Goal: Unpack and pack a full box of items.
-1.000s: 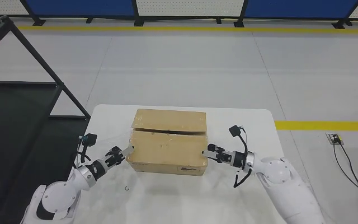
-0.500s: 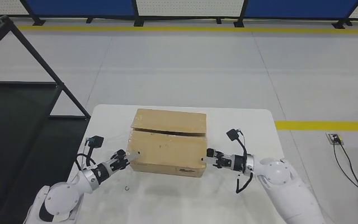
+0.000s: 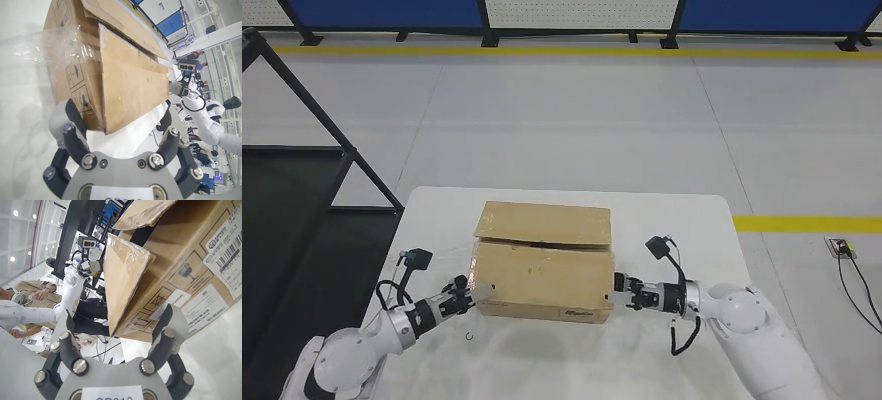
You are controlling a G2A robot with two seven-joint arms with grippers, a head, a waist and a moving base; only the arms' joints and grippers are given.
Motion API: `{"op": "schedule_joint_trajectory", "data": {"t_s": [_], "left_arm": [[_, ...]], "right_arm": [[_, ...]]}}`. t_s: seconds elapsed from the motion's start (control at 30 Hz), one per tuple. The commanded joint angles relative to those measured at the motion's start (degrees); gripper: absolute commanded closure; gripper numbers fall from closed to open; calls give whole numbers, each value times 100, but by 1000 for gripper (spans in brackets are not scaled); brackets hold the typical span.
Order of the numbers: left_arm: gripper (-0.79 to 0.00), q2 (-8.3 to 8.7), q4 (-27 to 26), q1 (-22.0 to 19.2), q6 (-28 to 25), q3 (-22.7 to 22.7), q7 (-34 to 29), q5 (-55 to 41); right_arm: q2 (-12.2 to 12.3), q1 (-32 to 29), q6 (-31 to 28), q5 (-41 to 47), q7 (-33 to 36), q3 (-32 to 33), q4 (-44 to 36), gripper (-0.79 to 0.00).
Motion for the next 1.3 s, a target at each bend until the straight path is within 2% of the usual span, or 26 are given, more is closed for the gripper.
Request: {"op": "schedule_joint_trajectory", "data": {"t_s": [0.0,0.67,0.87,1.0,1.27], "left_arm": [[-785,18,-64,59,-29,-23,-63,17],[-785,179,-480,420,-214,-302,-523,-225],[-785,213,-496,406,-100,-635,-213,-602],[-785,214,-407,376,247,-847,158,-979],[-785,214,-407,376,247,-847,158,-979]], "right_arm": [[27,-50,1,-15,61,33,-79,-785],[291,-622,131,-65,202,496,-686,-785],[345,-617,465,-67,-190,738,-763,-785],[368,-614,627,37,-260,819,-849,-785],[363,-648,642,53,-321,803,-885,-785]]}}
